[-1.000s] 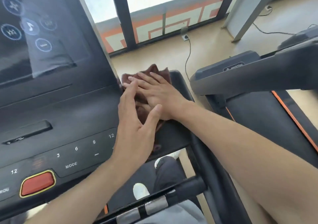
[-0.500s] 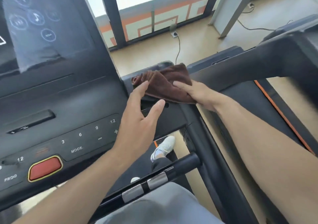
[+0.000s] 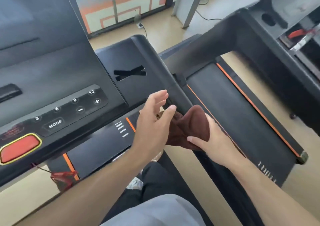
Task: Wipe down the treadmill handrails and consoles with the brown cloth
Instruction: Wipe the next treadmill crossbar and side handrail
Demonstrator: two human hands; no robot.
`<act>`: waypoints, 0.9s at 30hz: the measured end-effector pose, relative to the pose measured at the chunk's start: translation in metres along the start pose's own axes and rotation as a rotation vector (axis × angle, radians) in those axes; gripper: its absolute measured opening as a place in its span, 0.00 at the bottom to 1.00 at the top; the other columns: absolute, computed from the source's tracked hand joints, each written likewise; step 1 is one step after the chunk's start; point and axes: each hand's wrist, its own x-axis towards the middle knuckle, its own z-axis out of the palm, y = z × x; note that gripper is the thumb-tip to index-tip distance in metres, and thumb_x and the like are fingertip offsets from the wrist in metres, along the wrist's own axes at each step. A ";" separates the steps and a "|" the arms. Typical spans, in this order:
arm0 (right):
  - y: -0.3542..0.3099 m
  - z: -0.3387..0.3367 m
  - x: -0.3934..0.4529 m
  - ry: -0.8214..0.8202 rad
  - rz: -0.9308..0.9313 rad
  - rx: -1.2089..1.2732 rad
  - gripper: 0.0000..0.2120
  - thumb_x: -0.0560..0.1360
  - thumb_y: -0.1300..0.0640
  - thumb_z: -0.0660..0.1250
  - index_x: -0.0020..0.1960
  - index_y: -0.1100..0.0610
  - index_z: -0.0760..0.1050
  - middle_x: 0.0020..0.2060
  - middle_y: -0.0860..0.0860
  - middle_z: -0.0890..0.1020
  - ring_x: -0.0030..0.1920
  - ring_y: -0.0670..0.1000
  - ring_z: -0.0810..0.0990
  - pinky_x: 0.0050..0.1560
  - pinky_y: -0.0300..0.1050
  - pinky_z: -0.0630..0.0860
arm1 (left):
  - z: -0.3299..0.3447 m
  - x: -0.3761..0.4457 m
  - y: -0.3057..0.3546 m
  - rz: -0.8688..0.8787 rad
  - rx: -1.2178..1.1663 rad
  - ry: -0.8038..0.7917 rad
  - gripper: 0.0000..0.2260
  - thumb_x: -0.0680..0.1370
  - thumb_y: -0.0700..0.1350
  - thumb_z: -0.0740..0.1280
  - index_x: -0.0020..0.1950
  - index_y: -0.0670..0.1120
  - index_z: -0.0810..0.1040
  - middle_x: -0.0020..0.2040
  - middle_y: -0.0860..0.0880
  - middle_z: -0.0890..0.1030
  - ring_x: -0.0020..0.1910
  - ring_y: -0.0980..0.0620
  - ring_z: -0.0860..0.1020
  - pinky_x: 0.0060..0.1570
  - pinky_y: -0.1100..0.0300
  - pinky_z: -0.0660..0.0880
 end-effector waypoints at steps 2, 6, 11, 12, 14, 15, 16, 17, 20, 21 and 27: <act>-0.013 0.008 0.005 0.083 0.005 -0.069 0.45 0.68 0.23 0.65 0.78 0.40 0.58 0.72 0.45 0.73 0.70 0.52 0.74 0.67 0.60 0.74 | -0.002 -0.014 -0.007 -0.019 -0.018 -0.003 0.14 0.81 0.43 0.68 0.65 0.55 0.77 0.63 0.62 0.80 0.65 0.64 0.76 0.69 0.59 0.72; -0.067 0.001 0.055 0.059 -0.025 -0.090 0.42 0.69 0.23 0.62 0.75 0.46 0.63 0.70 0.50 0.75 0.67 0.58 0.77 0.66 0.59 0.74 | -0.014 -0.036 -0.022 -0.024 -0.019 0.042 0.11 0.80 0.39 0.69 0.57 0.54 0.82 0.54 0.61 0.85 0.58 0.63 0.81 0.59 0.64 0.78; -0.132 0.002 0.108 0.087 -0.140 -0.063 0.42 0.72 0.24 0.61 0.75 0.51 0.65 0.68 0.53 0.77 0.66 0.60 0.77 0.66 0.55 0.72 | -0.016 -0.059 -0.038 -0.039 0.020 0.127 0.10 0.79 0.39 0.70 0.54 0.53 0.83 0.52 0.58 0.85 0.57 0.60 0.82 0.59 0.62 0.76; -0.133 0.003 0.108 0.097 -0.157 -0.069 0.42 0.72 0.24 0.60 0.76 0.50 0.64 0.69 0.53 0.77 0.67 0.61 0.76 0.66 0.56 0.71 | -0.014 -0.064 -0.043 -0.046 0.028 0.135 0.09 0.79 0.39 0.70 0.54 0.53 0.83 0.52 0.59 0.85 0.56 0.61 0.82 0.58 0.63 0.76; -0.121 0.000 0.101 0.073 -0.198 -0.087 0.44 0.72 0.23 0.60 0.78 0.48 0.60 0.71 0.53 0.75 0.69 0.61 0.75 0.69 0.56 0.69 | -0.005 -0.075 -0.052 -0.069 0.048 0.146 0.09 0.79 0.41 0.70 0.55 0.55 0.82 0.52 0.59 0.85 0.55 0.63 0.81 0.56 0.67 0.75; -0.109 -0.003 0.094 0.047 -0.211 -0.103 0.44 0.71 0.23 0.61 0.79 0.46 0.58 0.72 0.52 0.75 0.70 0.60 0.74 0.70 0.57 0.69 | 0.002 -0.082 -0.058 -0.084 0.065 0.144 0.10 0.79 0.41 0.70 0.56 0.56 0.82 0.53 0.59 0.84 0.55 0.64 0.81 0.54 0.70 0.75; -0.094 -0.006 0.086 0.024 -0.217 -0.118 0.45 0.71 0.23 0.62 0.80 0.44 0.56 0.73 0.51 0.75 0.70 0.60 0.74 0.71 0.57 0.69 | 0.010 -0.088 -0.065 -0.100 0.089 0.142 0.10 0.79 0.42 0.70 0.57 0.56 0.81 0.54 0.59 0.84 0.54 0.66 0.80 0.53 0.72 0.74; -0.078 -0.009 0.076 0.009 -0.217 -0.126 0.45 0.70 0.24 0.63 0.80 0.43 0.55 0.73 0.50 0.75 0.70 0.59 0.74 0.71 0.56 0.70 | 0.020 -0.096 -0.072 -0.117 0.114 0.135 0.11 0.80 0.43 0.70 0.59 0.56 0.80 0.55 0.60 0.83 0.55 0.67 0.80 0.52 0.73 0.74; -0.030 -0.010 0.042 0.009 -0.216 -0.104 0.41 0.74 0.27 0.62 0.80 0.44 0.57 0.73 0.51 0.75 0.69 0.60 0.75 0.70 0.56 0.71 | 0.059 -0.122 -0.090 -0.141 0.158 0.131 0.17 0.80 0.44 0.69 0.68 0.54 0.74 0.63 0.59 0.78 0.61 0.63 0.77 0.53 0.73 0.71; -0.015 -0.010 0.031 0.013 -0.208 -0.106 0.39 0.76 0.28 0.60 0.79 0.46 0.59 0.72 0.53 0.75 0.69 0.61 0.75 0.69 0.56 0.71 | 0.074 -0.133 -0.094 -0.144 0.154 0.140 0.19 0.80 0.44 0.69 0.70 0.54 0.72 0.65 0.58 0.77 0.63 0.60 0.76 0.54 0.71 0.70; 0.100 -0.036 -0.065 -0.100 -0.230 0.111 0.26 0.83 0.38 0.60 0.77 0.49 0.68 0.65 0.48 0.80 0.67 0.53 0.77 0.60 0.40 0.69 | 0.167 -0.226 -0.110 -0.094 0.100 0.132 0.21 0.80 0.45 0.69 0.73 0.54 0.70 0.69 0.60 0.75 0.66 0.60 0.74 0.63 0.63 0.70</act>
